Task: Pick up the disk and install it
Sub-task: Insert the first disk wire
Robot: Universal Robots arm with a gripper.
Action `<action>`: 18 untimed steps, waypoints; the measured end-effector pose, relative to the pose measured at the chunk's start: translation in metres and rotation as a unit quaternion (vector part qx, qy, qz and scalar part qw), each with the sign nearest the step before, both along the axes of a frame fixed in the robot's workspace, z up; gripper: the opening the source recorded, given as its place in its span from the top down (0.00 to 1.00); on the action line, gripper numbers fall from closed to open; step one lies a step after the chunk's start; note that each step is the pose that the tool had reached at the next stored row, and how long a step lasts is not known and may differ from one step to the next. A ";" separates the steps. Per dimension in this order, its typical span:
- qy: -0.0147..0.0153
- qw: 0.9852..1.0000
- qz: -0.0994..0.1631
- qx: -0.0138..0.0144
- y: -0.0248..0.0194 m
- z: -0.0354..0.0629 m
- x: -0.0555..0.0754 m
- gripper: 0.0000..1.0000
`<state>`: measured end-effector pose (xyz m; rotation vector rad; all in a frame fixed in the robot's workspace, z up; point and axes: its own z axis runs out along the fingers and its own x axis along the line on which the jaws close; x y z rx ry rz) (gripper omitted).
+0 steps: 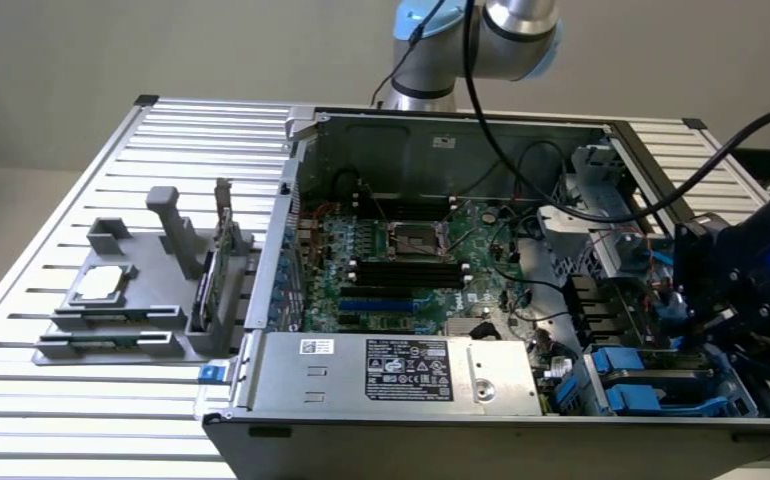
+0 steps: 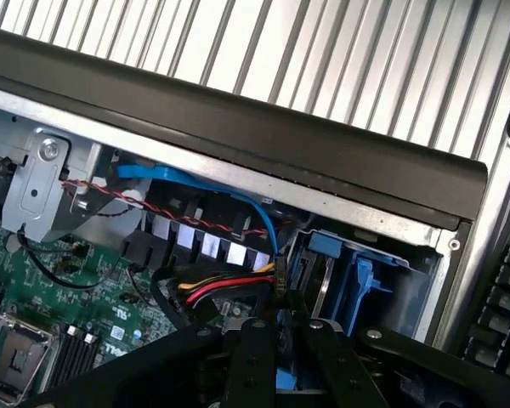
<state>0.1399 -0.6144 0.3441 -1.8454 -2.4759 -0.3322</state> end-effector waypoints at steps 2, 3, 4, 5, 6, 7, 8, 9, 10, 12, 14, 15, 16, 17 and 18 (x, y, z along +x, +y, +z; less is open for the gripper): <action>0.003 1.000 -0.011 0.000 0.0000 -0.0001 0.000 0.83; 0.004 1.000 -0.017 0.000 0.0000 -0.0001 0.000 0.83; 0.005 1.000 -0.023 0.000 0.0000 -0.0001 0.000 0.83; 0.006 1.000 -0.029 0.000 0.0000 -0.0001 0.000 0.83; 0.007 0.999 -0.034 0.000 0.0000 -0.0001 0.000 0.83; 0.008 0.999 -0.040 0.000 0.0000 -0.0001 0.000 0.83; 0.009 0.999 -0.045 0.000 0.0000 0.0000 0.000 0.83; 0.010 0.999 -0.050 0.000 0.0000 -0.0001 0.000 0.83; 0.011 0.998 -0.055 0.000 0.0000 0.0000 0.000 0.83; 0.013 0.998 -0.064 0.000 -0.0001 -0.0001 0.000 0.83; 0.017 0.997 -0.071 0.000 -0.0001 -0.0002 0.000 0.83; 0.018 0.997 -0.074 0.000 -0.0001 -0.0003 0.000 0.83; 0.019 0.997 -0.077 0.000 -0.0001 -0.0006 0.000 0.83; 0.020 0.997 -0.079 0.000 -0.0001 -0.0008 0.000 0.83; 0.021 0.997 -0.080 0.000 -0.0001 -0.0012 0.000 0.83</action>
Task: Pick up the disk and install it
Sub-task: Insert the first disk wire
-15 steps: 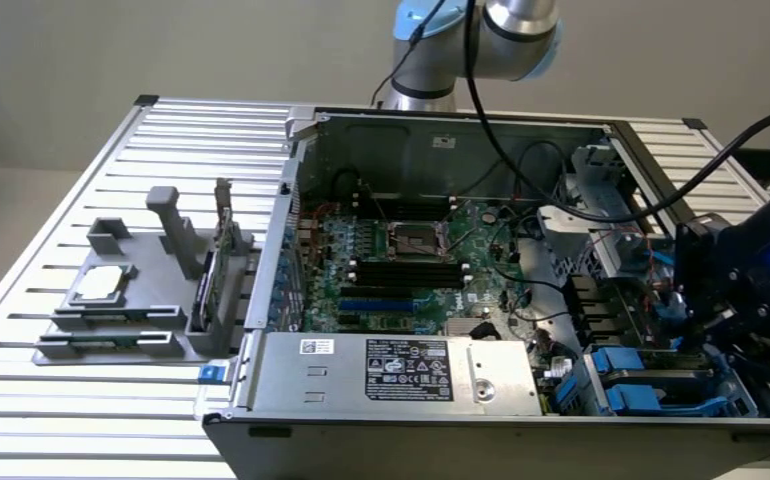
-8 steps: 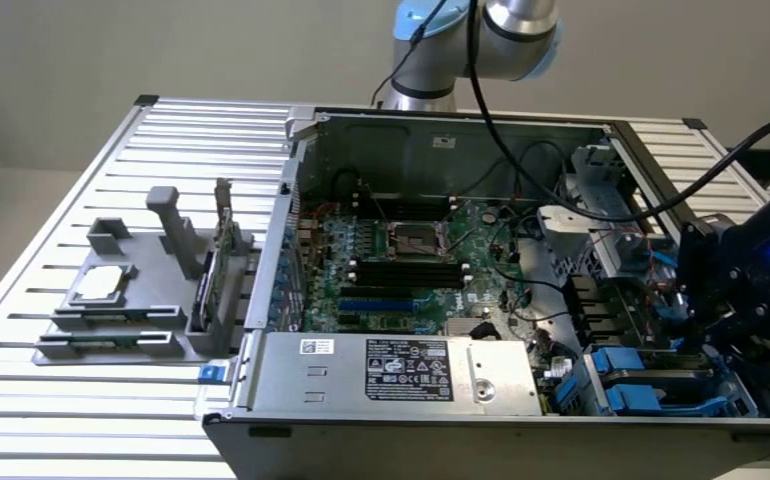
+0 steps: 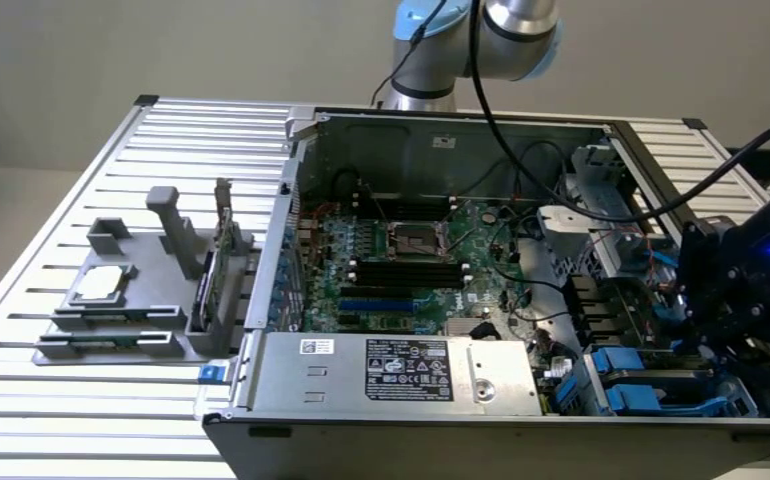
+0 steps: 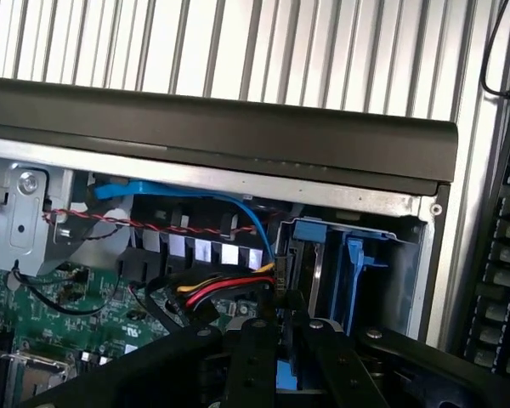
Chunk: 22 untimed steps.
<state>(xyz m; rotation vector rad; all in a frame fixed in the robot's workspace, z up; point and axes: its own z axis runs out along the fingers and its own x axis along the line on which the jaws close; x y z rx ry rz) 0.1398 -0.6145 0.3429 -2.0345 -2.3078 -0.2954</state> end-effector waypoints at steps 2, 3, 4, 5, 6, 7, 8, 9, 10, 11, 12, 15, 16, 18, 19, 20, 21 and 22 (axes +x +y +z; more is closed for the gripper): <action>0.000 1.000 0.000 0.000 -0.0001 -0.0005 0.000 0.83; 0.000 1.000 0.000 0.000 -0.0001 -0.0006 0.000 0.83; 0.000 1.000 0.000 0.000 -0.0001 -0.0007 0.000 0.83; 0.000 1.000 0.000 0.000 0.0000 -0.0008 0.000 0.83; 0.001 1.000 0.000 -0.001 -0.0001 -0.0008 0.000 0.83; 0.001 1.000 0.000 -0.001 0.0000 -0.0009 0.000 0.83; 0.001 1.000 -0.001 -0.002 0.0000 -0.0009 0.000 0.83; 0.002 1.000 -0.001 -0.003 0.0000 -0.0008 0.000 0.83; 0.002 1.000 -0.002 -0.004 0.0000 -0.0008 0.000 0.83; 0.002 1.000 -0.003 -0.006 0.0000 -0.0007 0.000 0.83; 0.002 1.000 -0.003 -0.008 0.0000 -0.0008 -0.001 0.83; 0.003 1.000 -0.006 -0.013 0.0000 -0.0008 -0.001 0.83; 0.003 1.000 -0.007 -0.013 -0.0001 -0.0009 -0.001 0.83; 0.004 1.000 -0.010 -0.015 -0.0001 -0.0008 -0.001 0.83; 0.005 1.000 -0.012 -0.015 -0.0001 -0.0007 -0.001 0.83; 0.006 1.000 -0.013 -0.015 -0.0001 -0.0008 -0.001 0.83; 0.007 1.000 -0.015 -0.016 -0.0001 -0.0008 -0.002 0.83; 0.008 1.000 -0.016 -0.016 -0.0001 -0.0009 -0.002 0.83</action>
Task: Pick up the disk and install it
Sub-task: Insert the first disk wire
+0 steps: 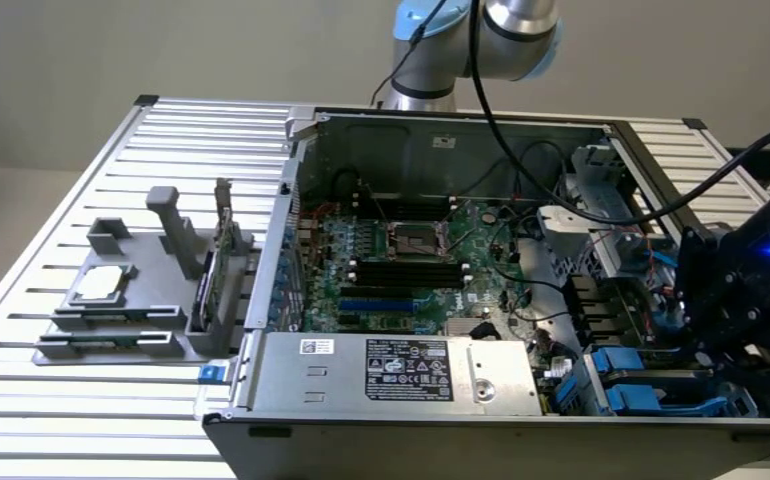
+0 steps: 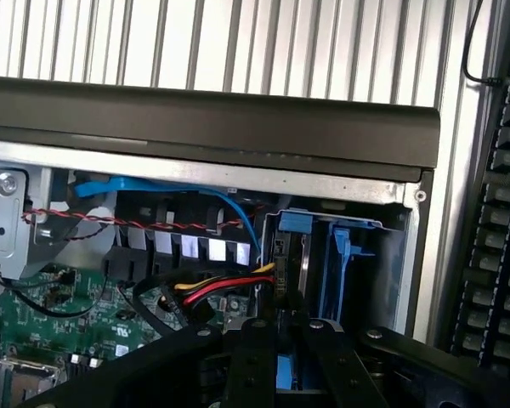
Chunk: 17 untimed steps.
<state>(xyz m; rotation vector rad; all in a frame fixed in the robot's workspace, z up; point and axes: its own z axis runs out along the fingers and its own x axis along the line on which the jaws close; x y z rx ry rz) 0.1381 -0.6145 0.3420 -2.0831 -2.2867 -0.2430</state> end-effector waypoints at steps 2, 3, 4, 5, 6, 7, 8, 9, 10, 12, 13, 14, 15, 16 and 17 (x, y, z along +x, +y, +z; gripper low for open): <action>0.001 1.000 -0.004 -0.001 0.0000 0.0001 0.000 0.83; 0.001 1.000 -0.005 -0.002 0.0001 0.0001 0.000 0.83; 0.001 1.000 -0.008 -0.002 0.0001 0.0000 0.000 0.83; 0.001 1.000 -0.010 -0.003 0.0001 0.0000 0.000 0.83; 0.001 1.000 -0.011 -0.004 0.0001 0.0000 0.000 0.83; 0.001 1.000 -0.013 -0.005 0.0003 0.0000 0.000 0.83; 0.001 1.000 -0.013 -0.006 0.0006 0.0000 0.000 0.83; 0.001 1.000 -0.014 -0.007 0.0010 -0.0001 0.000 0.83; 0.001 1.000 -0.015 -0.008 0.0017 -0.0002 0.000 0.83; 0.001 1.000 -0.015 -0.010 0.0039 -0.0002 0.000 0.83; 0.001 1.000 -0.015 -0.012 0.0052 -0.0003 -0.001 0.83; 0.001 1.000 -0.016 -0.013 0.0064 -0.0004 -0.001 0.83; 0.001 1.000 -0.016 -0.014 0.0077 -0.0005 -0.001 0.83; 0.001 1.000 -0.016 -0.015 0.0088 -0.0006 -0.001 0.83; 0.001 1.000 -0.017 -0.016 0.0099 -0.0008 -0.001 0.83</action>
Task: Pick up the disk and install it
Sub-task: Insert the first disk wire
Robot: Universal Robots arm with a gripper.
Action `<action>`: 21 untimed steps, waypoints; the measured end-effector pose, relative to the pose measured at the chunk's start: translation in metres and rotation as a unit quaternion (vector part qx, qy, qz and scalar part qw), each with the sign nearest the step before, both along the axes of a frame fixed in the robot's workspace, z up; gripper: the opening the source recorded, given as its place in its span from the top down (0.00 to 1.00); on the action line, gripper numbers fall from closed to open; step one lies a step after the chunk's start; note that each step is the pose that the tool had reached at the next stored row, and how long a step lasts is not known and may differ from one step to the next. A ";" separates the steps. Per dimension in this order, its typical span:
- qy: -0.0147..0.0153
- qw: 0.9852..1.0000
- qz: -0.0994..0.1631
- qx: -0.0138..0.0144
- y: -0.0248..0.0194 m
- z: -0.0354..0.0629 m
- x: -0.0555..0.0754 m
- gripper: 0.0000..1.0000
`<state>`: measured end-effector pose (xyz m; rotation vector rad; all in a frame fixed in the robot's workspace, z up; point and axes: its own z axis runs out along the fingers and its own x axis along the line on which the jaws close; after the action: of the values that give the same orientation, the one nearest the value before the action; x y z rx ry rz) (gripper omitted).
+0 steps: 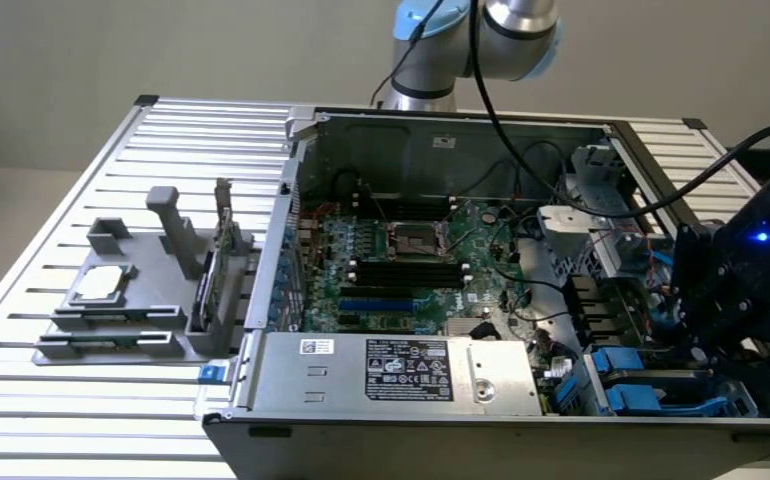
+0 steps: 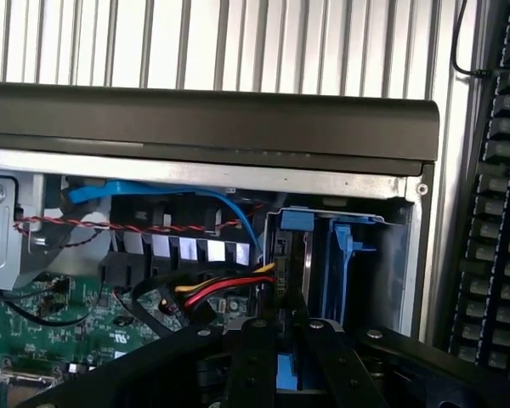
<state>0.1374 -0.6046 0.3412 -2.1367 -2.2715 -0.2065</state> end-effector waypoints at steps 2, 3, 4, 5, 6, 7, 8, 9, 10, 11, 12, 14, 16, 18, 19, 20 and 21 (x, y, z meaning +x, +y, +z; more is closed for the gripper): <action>0.000 1.000 -0.001 -0.002 0.0013 -0.0002 0.000 0.83; 0.000 1.000 -0.002 -0.004 0.0016 -0.0004 0.000 0.83; 0.000 1.000 -0.002 -0.005 0.0019 -0.0007 0.000 0.83; 0.000 1.000 -0.003 -0.007 0.0022 -0.0008 0.000 0.83; 0.000 1.000 -0.003 -0.009 0.0025 -0.0010 0.000 0.83; 0.000 1.000 -0.004 -0.010 0.0030 -0.0011 0.000 0.83; 0.000 1.000 -0.004 -0.012 0.0036 -0.0012 0.000 0.83; 0.000 1.000 -0.004 -0.012 0.0042 -0.0013 0.000 0.83; 0.000 1.000 -0.005 -0.013 0.0048 -0.0015 0.000 0.83; 0.000 1.000 -0.005 -0.014 0.0053 -0.0016 0.000 0.83; 0.000 1.000 -0.005 -0.014 0.0056 -0.0018 0.000 0.83; 0.000 1.000 -0.005 -0.015 0.0060 -0.0021 0.000 0.83; 0.000 1.000 -0.005 -0.016 0.0066 -0.0022 0.000 0.83; 0.000 1.000 -0.005 -0.016 0.0071 -0.0025 0.000 0.83; 0.000 1.000 -0.005 -0.016 0.0073 -0.0027 0.000 0.83; 0.000 1.000 -0.006 -0.016 0.0075 -0.0029 0.000 0.83; 0.000 1.000 -0.005 -0.016 0.0077 -0.0030 0.000 0.83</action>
<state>0.1378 -0.5970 0.3382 -2.1651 -2.2796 -0.1706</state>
